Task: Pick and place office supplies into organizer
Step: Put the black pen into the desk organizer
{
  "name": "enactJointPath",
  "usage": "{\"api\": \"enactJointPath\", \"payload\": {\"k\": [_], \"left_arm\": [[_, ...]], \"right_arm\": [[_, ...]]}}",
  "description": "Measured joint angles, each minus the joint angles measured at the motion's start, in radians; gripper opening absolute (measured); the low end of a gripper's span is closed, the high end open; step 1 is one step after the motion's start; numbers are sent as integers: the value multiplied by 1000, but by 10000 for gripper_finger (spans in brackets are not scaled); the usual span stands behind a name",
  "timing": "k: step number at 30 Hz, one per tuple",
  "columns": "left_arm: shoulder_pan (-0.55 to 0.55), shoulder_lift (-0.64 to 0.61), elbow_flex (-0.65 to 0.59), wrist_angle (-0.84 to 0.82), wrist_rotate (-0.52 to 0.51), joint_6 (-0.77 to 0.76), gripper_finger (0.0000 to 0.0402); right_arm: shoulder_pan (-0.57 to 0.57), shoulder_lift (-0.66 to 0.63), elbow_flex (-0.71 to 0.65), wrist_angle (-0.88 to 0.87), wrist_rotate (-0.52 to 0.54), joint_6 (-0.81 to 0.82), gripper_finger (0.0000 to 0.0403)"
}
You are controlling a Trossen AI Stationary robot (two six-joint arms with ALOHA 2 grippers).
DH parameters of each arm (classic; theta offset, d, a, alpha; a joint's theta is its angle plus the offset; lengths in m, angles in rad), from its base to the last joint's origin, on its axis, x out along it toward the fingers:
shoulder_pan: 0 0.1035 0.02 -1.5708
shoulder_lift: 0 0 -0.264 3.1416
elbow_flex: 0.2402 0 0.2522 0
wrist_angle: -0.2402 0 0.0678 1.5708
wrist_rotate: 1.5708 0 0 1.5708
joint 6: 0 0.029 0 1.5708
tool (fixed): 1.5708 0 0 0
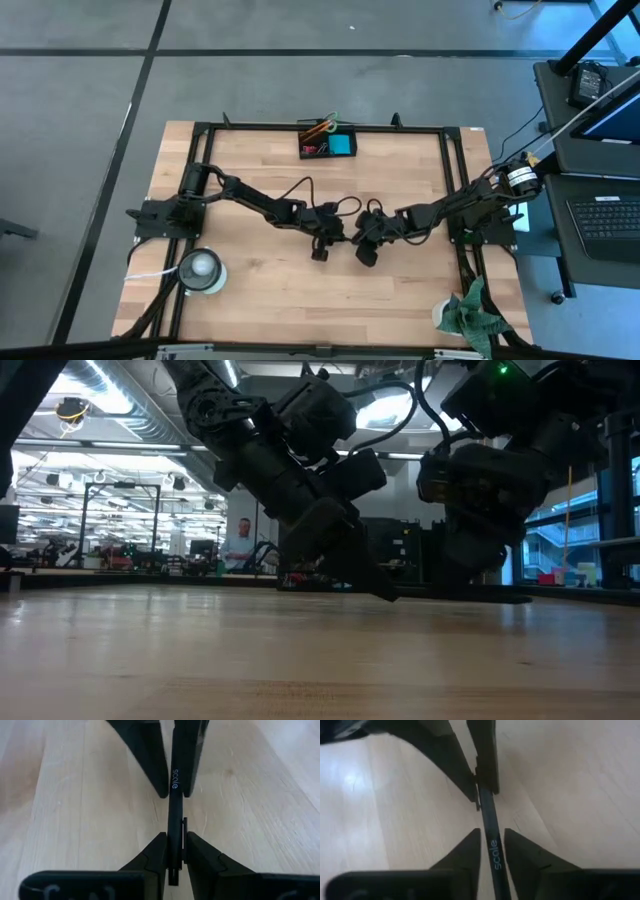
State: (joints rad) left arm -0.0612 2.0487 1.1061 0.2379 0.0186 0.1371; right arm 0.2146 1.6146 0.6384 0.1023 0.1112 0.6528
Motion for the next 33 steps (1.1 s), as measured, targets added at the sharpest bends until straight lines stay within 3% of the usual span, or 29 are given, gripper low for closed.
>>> {"api": "enactJointPath", "payload": {"k": [8,13,19,24,33], "left_arm": [[0,0,0,-2,-1,-49,50],[0,0,0,-13,-1,-62,51],[0,-6,0,-54,0,-112,50],[-1,-30,0,-99,18,-222,50],[18,-222,8,-430,18,-226,50]], "right_arm": [[-3,-7,0,-8,-2,12,182],[-20,-40,1,-71,-7,23,221],[-30,-134,1,-272,-27,76,231],[-30,-201,1,-329,-28,76,232],[-29,-243,1,-416,-29,86,232]]}}
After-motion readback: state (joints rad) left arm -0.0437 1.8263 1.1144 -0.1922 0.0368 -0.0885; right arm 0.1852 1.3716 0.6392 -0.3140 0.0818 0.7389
